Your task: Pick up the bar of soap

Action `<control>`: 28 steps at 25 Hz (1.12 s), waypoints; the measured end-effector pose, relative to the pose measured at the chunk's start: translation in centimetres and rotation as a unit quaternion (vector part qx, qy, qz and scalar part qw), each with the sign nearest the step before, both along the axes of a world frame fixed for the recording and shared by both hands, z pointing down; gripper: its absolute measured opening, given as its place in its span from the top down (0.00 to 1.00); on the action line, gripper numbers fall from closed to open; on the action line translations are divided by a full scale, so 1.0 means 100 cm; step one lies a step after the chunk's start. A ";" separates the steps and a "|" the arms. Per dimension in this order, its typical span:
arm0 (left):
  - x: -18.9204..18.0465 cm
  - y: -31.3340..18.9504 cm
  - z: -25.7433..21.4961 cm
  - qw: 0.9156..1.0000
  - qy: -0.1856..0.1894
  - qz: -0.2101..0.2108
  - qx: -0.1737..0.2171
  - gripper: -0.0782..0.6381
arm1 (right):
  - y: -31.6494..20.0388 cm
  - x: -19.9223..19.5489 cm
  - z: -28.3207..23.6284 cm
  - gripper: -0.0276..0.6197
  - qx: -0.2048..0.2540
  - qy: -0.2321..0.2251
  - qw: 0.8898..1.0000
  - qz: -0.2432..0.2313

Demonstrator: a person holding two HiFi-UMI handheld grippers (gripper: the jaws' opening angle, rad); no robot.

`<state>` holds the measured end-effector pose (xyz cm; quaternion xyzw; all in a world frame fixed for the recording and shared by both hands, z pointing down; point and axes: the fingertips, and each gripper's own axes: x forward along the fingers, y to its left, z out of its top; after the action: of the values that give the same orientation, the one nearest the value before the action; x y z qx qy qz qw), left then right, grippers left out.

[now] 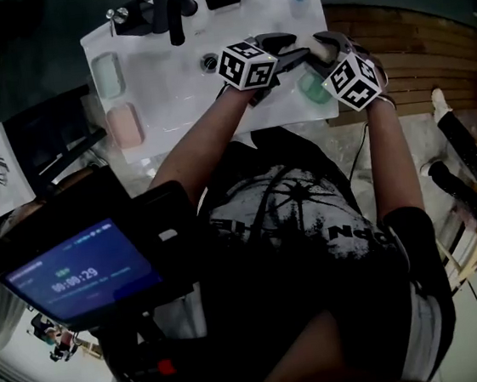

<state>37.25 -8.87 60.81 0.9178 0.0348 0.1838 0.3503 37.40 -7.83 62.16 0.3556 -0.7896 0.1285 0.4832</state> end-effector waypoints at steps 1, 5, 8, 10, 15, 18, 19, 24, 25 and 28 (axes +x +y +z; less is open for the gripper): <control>0.000 -0.001 -0.002 1.000 -0.002 -0.003 0.005 0.62 | 0.000 0.001 -0.002 0.63 0.001 -0.001 1.000 0.004; 0.001 -0.007 0.000 1.000 -0.008 -0.010 0.013 0.56 | -0.002 0.002 0.000 0.63 0.000 0.001 1.000 0.013; -0.001 -0.008 -0.002 1.000 -0.007 -0.012 0.015 0.55 | -0.001 0.003 0.001 0.60 0.000 0.000 1.000 0.018; -0.005 -0.012 -0.007 1.000 -0.002 -0.021 0.020 0.55 | 0.002 0.002 -0.001 0.59 -0.001 -0.005 1.000 0.019; -0.022 -0.024 -0.038 0.997 0.032 -0.053 0.044 0.55 | 0.003 0.005 -0.024 0.59 0.027 -0.027 0.998 0.057; -0.039 -0.030 -0.057 0.995 0.045 -0.066 0.067 0.55 | 0.000 0.005 -0.046 0.59 0.058 -0.045 0.994 0.083; -0.045 -0.031 -0.062 0.994 0.047 -0.069 0.075 0.56 | -0.001 0.003 -0.054 0.59 0.070 -0.049 0.992 0.090; -0.084 -0.041 -0.090 0.988 0.064 -0.090 0.110 0.70 | -0.010 -0.015 -0.087 0.59 0.124 -0.070 0.983 0.117; -0.092 -0.041 -0.097 0.987 0.069 -0.093 0.115 0.73 | -0.012 -0.022 -0.094 0.59 0.134 -0.079 0.980 0.123; -0.121 -0.037 -0.125 0.982 0.089 -0.098 0.135 0.80 | -0.012 -0.046 -0.123 0.66 0.166 -0.102 0.971 0.137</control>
<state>25.15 -12.53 48.35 0.9683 -0.0496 0.0694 0.2348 32.76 -9.07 49.86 0.5205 -0.7891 0.0958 0.3118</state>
